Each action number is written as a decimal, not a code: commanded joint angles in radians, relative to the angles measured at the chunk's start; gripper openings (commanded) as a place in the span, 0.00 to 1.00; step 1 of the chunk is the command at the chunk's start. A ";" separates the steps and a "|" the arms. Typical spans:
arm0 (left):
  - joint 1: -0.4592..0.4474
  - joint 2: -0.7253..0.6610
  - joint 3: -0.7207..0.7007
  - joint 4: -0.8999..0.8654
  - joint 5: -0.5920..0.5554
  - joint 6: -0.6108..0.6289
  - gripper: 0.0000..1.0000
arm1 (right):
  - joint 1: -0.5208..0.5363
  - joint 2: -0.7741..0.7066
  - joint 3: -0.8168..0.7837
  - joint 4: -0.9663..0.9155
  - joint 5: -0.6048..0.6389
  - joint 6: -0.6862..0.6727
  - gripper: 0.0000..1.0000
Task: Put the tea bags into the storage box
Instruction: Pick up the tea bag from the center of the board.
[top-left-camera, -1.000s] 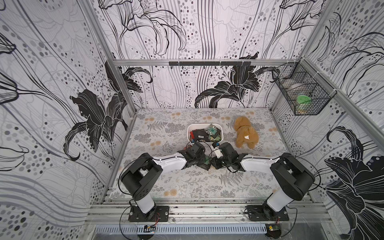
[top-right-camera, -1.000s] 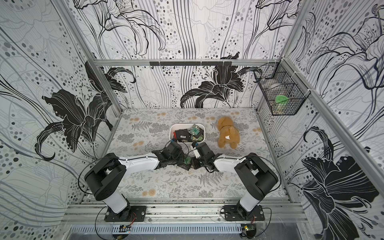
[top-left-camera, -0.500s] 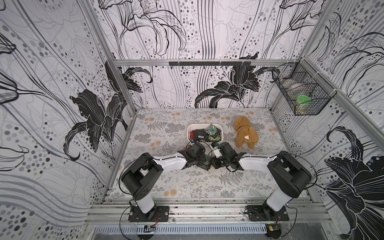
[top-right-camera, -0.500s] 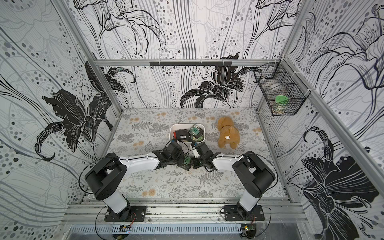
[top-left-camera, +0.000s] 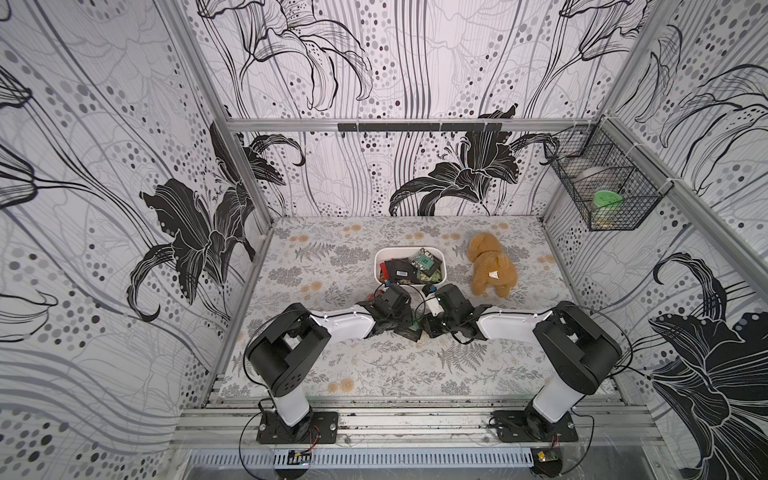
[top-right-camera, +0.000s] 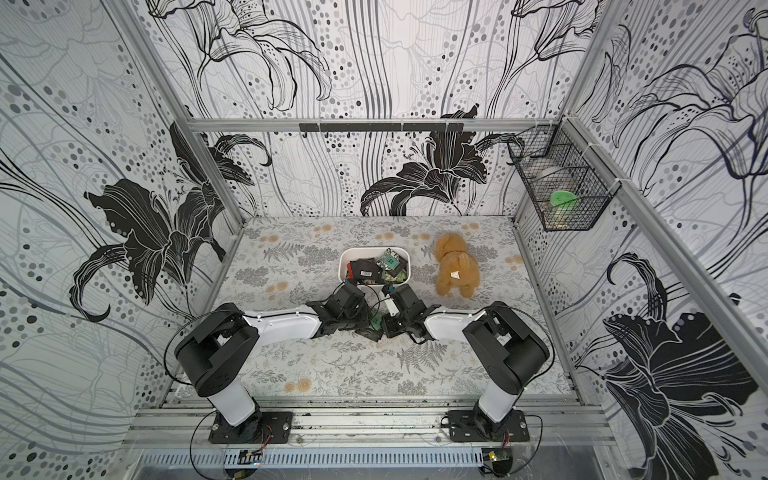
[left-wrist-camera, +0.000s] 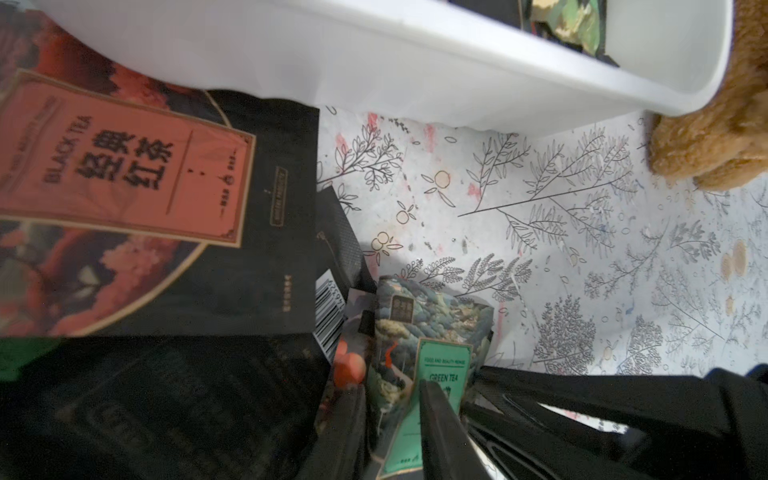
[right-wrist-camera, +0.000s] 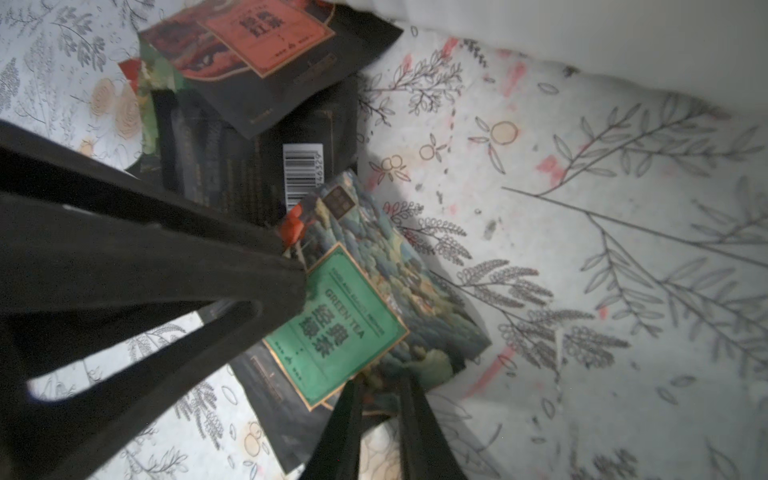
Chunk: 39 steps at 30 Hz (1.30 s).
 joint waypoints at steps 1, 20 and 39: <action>-0.002 -0.003 -0.017 0.077 0.059 -0.009 0.27 | -0.001 0.017 0.016 -0.018 -0.026 -0.007 0.21; -0.002 0.045 -0.010 0.064 0.007 -0.015 0.26 | -0.001 0.027 0.019 -0.012 -0.034 -0.004 0.21; -0.002 0.054 -0.028 0.130 0.094 -0.029 0.18 | -0.001 0.038 0.024 -0.015 -0.034 -0.003 0.17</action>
